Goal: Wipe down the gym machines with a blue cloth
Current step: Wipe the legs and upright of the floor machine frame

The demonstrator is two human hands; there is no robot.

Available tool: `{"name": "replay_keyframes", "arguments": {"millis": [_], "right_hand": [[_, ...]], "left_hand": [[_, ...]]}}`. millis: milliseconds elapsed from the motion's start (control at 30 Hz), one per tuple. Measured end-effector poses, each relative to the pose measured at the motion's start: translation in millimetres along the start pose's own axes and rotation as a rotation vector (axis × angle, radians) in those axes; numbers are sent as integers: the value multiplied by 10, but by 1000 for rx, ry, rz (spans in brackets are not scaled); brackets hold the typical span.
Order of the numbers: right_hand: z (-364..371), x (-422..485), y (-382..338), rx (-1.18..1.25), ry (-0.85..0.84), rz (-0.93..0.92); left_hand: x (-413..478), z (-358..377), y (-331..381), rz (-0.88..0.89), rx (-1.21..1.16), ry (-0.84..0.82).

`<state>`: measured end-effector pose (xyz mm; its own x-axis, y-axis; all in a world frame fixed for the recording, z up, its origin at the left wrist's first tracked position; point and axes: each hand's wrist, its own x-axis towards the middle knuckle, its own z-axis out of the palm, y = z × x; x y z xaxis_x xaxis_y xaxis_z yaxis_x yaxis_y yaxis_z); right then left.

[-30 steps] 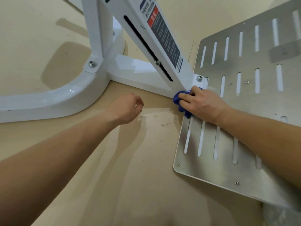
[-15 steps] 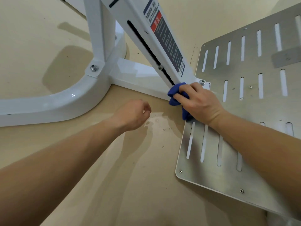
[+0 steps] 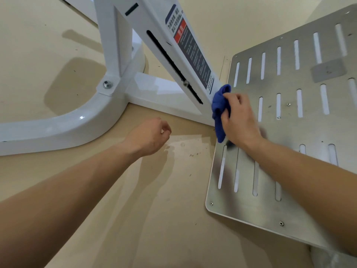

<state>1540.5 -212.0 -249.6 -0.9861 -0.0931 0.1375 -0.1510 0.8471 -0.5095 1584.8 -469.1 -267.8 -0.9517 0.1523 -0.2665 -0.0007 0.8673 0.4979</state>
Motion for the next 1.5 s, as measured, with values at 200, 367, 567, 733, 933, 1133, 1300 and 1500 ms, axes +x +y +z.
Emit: {"name": "replay_keyframes", "arguments": {"millis": [200,367,567,733,933,1133,1300,1500], "right_hand": [[192,-108,-163,66,-124,79],[244,150,-670,197,69,-119],[243,99,-211,18,-14,7],[223,62,-179,118,-58,58],[208,281,-482,164,32,-107],[48,75,-81,54,-163,120],[-159,-70,-303,44,-313,169],[-570,-674,-906,-10,-539,182]], "left_hand": [[14,-26,100,68,-29,77],[75,-173,130,58,-59,85],[21,-227,141,77,-179,164],[-42,-146,44,130,-116,132],[108,-101,16,19,-181,162],[-141,92,46,-113,-97,75],[-707,63,143,-333,-97,-3],[-1418,-351,570,-406,-58,-65]]}}
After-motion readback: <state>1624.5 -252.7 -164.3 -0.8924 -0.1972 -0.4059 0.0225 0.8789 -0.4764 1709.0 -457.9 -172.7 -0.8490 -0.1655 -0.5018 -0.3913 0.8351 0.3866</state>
